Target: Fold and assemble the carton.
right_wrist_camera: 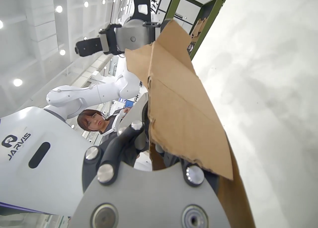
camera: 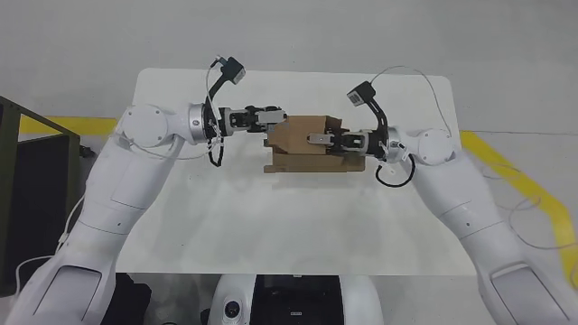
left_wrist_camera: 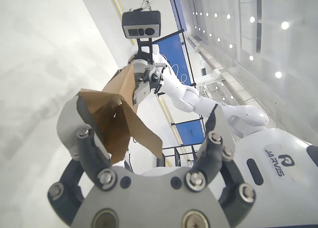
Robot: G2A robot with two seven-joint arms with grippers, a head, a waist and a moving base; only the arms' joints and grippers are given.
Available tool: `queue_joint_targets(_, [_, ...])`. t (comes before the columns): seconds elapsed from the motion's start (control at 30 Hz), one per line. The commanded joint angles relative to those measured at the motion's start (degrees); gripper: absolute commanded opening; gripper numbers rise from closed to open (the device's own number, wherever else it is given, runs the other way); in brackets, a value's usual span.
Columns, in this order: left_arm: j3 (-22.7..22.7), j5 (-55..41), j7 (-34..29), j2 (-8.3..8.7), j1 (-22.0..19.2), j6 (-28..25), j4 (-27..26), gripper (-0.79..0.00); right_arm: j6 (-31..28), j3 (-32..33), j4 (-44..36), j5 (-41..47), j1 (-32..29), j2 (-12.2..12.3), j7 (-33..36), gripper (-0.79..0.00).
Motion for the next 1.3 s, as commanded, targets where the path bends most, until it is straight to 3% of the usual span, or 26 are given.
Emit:
queue_joint_targets(0.0, [0.0, -0.4, 0.0, -0.05, -0.6, 0.1, 1.0, 0.000, 0.2, -0.2, -0.3, 0.0, 0.0, -0.1, 0.3, -0.785])
queue_joint_targets(0.67, [2.6, -3.3, -3.6, -0.88, -5.1, -1.4, 5.5, 0.000, 1.0, -3.0, -0.5, 0.1, 1.1, -1.8, 2.3, -0.785])
queue_joint_targets(1.03, [3.5, -2.9, -4.4, -1.02, -5.3, -1.2, 5.9, 0.000, 0.5, -2.6, 1.5, 0.7, 1.5, -2.2, 2.3, -0.785])
queue_joint_targets(1.27, [1.2, -1.7, -2.0, -0.56, -4.1, -2.2, 4.8, 0.000, -0.5, -0.1, 3.2, 0.6, 1.4, -1.9, 0.2, -0.785])
